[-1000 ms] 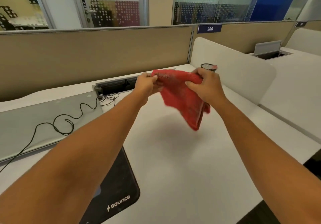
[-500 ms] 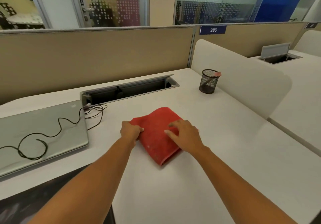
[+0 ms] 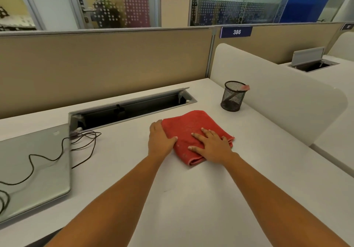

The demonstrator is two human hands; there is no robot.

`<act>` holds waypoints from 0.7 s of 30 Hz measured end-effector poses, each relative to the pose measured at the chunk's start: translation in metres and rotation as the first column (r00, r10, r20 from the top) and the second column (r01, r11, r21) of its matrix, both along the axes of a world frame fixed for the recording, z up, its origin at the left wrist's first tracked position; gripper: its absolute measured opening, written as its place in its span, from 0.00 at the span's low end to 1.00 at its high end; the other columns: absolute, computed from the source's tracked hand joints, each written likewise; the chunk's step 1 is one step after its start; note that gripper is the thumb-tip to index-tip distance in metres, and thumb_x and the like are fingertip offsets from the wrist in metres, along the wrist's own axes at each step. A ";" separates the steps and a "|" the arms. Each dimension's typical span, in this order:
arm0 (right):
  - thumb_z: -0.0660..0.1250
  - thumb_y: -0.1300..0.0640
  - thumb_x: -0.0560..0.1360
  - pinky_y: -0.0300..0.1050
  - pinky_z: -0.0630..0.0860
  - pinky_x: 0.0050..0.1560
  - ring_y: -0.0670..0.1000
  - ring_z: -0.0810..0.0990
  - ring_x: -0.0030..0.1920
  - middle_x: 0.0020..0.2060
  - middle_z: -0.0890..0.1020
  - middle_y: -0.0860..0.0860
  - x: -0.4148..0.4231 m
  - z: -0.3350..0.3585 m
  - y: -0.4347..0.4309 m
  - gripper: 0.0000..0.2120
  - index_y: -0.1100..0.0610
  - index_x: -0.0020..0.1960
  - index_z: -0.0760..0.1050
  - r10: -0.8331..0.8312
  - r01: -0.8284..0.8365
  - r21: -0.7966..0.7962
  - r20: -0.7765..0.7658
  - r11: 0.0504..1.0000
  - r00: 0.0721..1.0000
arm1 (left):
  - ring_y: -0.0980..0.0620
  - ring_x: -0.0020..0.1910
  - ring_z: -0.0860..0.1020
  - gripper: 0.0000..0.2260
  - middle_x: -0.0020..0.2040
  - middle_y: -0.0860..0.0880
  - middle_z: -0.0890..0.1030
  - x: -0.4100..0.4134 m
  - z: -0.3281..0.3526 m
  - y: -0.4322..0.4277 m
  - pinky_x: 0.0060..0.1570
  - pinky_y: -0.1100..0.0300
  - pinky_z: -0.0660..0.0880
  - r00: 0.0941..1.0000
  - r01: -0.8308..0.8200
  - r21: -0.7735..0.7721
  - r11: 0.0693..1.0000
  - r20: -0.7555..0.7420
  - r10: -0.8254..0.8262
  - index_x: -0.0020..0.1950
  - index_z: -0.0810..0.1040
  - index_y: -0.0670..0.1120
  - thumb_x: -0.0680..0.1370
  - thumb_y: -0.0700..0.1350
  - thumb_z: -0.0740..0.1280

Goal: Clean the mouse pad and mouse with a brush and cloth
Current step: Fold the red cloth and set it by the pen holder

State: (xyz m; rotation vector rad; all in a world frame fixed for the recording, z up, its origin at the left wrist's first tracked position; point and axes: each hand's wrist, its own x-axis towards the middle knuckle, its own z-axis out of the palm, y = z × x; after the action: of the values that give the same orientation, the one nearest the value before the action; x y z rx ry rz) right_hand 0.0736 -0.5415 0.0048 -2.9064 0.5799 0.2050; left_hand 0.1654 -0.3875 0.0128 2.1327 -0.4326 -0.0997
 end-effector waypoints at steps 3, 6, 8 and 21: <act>0.50 0.33 0.74 0.66 0.46 0.70 0.54 0.46 0.76 0.76 0.47 0.48 0.017 0.006 -0.027 0.30 0.38 0.73 0.49 -0.001 0.002 0.011 -0.054 1.000 0.999 | 0.47 0.73 0.58 0.30 0.75 0.46 0.58 0.005 -0.013 -0.015 0.71 0.49 0.57 0.966 0.205 0.266 0.942 0.103 -0.239 0.73 0.60 0.49 0.75 0.54 0.67; 0.49 0.34 0.75 0.68 0.45 0.70 0.55 0.44 0.76 0.76 0.45 0.49 0.030 0.010 -0.047 0.29 0.38 0.74 0.47 -0.009 0.009 -0.002 -0.104 1.000 0.995 | 0.49 0.75 0.53 0.28 0.77 0.49 0.53 0.009 -0.023 -0.027 0.72 0.45 0.49 0.918 0.299 0.504 0.810 0.080 -0.388 0.74 0.57 0.53 0.77 0.60 0.59; 0.49 0.34 0.76 0.69 0.44 0.69 0.56 0.43 0.76 0.76 0.44 0.50 0.036 0.011 -0.054 0.29 0.38 0.74 0.46 -0.026 0.024 -0.016 -0.141 1.000 0.990 | 0.49 0.76 0.51 0.28 0.77 0.49 0.51 0.014 -0.026 -0.034 0.72 0.44 0.47 0.908 0.314 0.559 0.767 0.061 -0.416 0.75 0.54 0.53 0.78 0.61 0.55; 0.47 0.41 0.79 0.68 0.44 0.69 0.53 0.46 0.76 0.76 0.50 0.48 0.038 -0.006 -0.032 0.23 0.40 0.73 0.51 -0.060 0.059 0.010 0.072 0.998 0.996 | 0.49 0.76 0.48 0.26 0.78 0.48 0.47 0.019 -0.021 -0.041 0.73 0.48 0.45 0.869 0.366 0.592 0.718 0.058 -0.491 0.76 0.47 0.50 0.81 0.55 0.51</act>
State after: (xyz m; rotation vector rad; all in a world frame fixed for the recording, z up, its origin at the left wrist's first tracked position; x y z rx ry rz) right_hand 0.1116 -0.5731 -0.0015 -2.8706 0.6507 0.0943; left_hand 0.1839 -0.4289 -0.0078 2.5933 -1.1568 -0.3028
